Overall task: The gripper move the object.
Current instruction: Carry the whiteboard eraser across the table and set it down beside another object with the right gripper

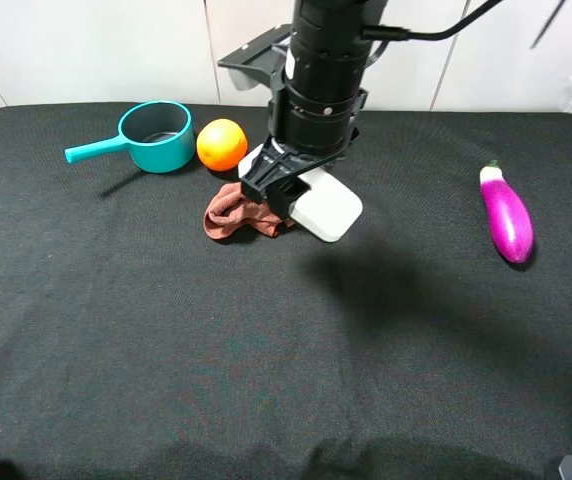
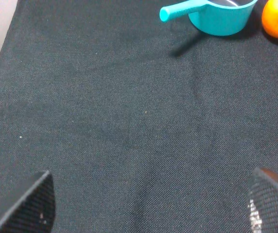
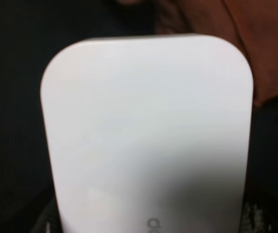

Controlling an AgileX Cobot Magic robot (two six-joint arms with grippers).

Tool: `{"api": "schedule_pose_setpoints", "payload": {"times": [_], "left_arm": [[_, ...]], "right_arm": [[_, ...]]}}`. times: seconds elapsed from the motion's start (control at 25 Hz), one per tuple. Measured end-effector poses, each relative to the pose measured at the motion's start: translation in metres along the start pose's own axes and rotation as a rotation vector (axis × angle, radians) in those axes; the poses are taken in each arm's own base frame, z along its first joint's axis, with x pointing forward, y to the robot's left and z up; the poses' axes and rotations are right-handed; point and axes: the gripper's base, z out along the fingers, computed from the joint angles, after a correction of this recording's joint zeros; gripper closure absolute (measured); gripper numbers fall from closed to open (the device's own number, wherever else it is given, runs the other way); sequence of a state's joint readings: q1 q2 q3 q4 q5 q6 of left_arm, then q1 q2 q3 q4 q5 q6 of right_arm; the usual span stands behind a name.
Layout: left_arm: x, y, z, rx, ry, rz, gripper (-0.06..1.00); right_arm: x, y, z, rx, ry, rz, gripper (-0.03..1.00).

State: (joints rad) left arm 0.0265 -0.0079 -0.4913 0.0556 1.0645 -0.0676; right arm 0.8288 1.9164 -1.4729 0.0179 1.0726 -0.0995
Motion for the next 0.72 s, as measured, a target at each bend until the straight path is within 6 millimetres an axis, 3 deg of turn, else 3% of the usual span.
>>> {"api": "schedule_pose_setpoints", "payload": {"times": [0.36, 0.72], "left_arm": [[0.000, 0.000, 0.000, 0.000, 0.000, 0.000, 0.11], [0.000, 0.000, 0.000, 0.000, 0.000, 0.000, 0.11]], "right_arm": [[-0.006, 0.018, 0.026, -0.003, 0.042, -0.119, 0.50], [-0.008, 0.020, 0.050, -0.006, 0.091, -0.231, 0.50]]}}
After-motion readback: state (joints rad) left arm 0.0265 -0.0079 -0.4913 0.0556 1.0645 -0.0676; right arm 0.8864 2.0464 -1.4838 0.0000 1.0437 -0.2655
